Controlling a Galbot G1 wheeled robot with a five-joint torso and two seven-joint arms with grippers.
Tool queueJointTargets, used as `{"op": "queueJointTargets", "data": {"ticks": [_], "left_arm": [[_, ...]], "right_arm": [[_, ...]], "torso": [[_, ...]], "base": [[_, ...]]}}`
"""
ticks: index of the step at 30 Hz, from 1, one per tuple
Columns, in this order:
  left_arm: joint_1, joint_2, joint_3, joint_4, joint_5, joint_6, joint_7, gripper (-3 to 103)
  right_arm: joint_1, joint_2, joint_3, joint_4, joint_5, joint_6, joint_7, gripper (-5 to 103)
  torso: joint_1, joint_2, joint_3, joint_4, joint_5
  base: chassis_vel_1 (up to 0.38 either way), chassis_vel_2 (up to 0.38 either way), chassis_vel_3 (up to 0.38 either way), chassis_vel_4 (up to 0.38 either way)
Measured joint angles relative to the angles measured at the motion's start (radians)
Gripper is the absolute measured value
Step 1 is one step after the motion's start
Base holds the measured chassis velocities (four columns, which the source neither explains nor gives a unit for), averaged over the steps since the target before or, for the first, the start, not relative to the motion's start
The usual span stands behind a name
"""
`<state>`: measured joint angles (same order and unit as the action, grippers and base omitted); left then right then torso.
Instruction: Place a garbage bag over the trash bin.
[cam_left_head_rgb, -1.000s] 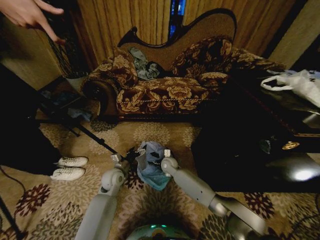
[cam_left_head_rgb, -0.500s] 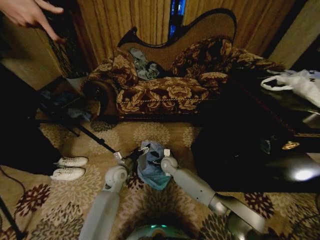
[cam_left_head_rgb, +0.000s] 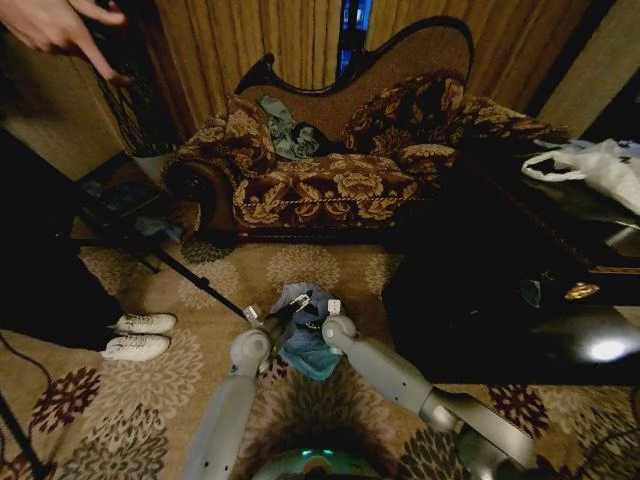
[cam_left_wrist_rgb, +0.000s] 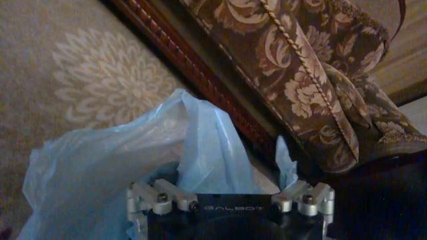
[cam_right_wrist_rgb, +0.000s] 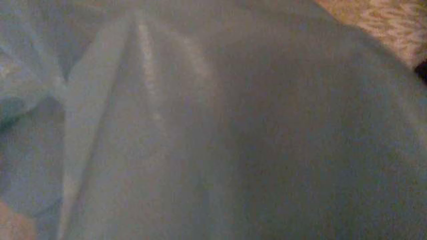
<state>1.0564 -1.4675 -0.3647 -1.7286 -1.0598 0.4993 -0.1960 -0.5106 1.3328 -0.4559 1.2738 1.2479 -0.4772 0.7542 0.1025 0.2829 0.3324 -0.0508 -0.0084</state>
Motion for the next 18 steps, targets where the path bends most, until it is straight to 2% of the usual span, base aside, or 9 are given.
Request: {"op": "queueJointTargets", "data": {"ticks": [6, 8, 10, 11, 12, 14, 16, 18], "left_arm": [[-0.012, -0.001, 0.001, 0.028, -0.013, -0.011, 0.005, 79], [-0.014, -0.001, 0.001, 0.028, -0.015, -0.012, 0.005, 79], [-0.024, -0.003, -0.001, 0.029, -0.02, -0.013, 0.007, 71], [-0.024, -0.003, -0.001, 0.029, -0.02, -0.013, 0.007, 71], [-0.031, -0.005, -0.002, 0.031, -0.023, -0.015, 0.008, 63], [-0.038, -0.007, -0.003, 0.035, -0.024, -0.017, 0.008, 63], [-0.06, -0.013, -0.009, 0.045, -0.029, -0.022, 0.01, 51], [-0.067, -0.015, -0.011, 0.047, -0.029, -0.024, 0.01, 51]], "right_arm": [[0.0, -0.004, -0.002, 0.003, -0.009, 0.007, 0.0, 100], [0.0, -0.003, -0.002, 0.001, -0.013, 0.008, 0.0, 100], [-0.002, -0.001, -0.004, -0.002, -0.024, 0.011, -0.001, 100], [-0.002, -0.001, -0.004, -0.002, -0.024, 0.011, -0.001, 100], [-0.003, -0.001, -0.004, -0.002, -0.027, 0.011, -0.001, 100], [-0.005, -0.001, -0.004, -0.002, -0.028, 0.011, -0.001, 100], [-0.008, -0.005, -0.007, 0.002, -0.029, 0.012, -0.001, 100], [-0.009, -0.006, -0.008, 0.004, -0.03, 0.012, -0.001, 100]], "torso": [[0.0, 0.0, 0.0, 0.0, -0.0001], [0.0, 0.0, 0.0, 0.0, -0.0001], [0.0, 0.0, 0.0, 0.0, -0.0001], [0.0, 0.0, 0.0, 0.0, -0.0001], [0.0, 0.0, 0.0, 0.0, -0.0001], [0.0, 0.0, 0.0, 0.0, -0.0001], [0.0, 0.0, 0.0, 0.0, -0.0002], [0.0, 0.0, 0.0, 0.0, -0.0001]], "base": [[0.0, 0.0, 0.0, 0.0], [0.0, 0.0, 0.0, 0.0], [0.0, 0.0, 0.0, 0.0], [0.0, 0.0, 0.0, 0.0], [0.0, 0.0, 0.0, 0.0], [0.0, 0.0, 0.0, 0.0], [0.0, 0.0, 0.0, 0.0], [0.0, 0.0, 0.0, 0.0]]}}
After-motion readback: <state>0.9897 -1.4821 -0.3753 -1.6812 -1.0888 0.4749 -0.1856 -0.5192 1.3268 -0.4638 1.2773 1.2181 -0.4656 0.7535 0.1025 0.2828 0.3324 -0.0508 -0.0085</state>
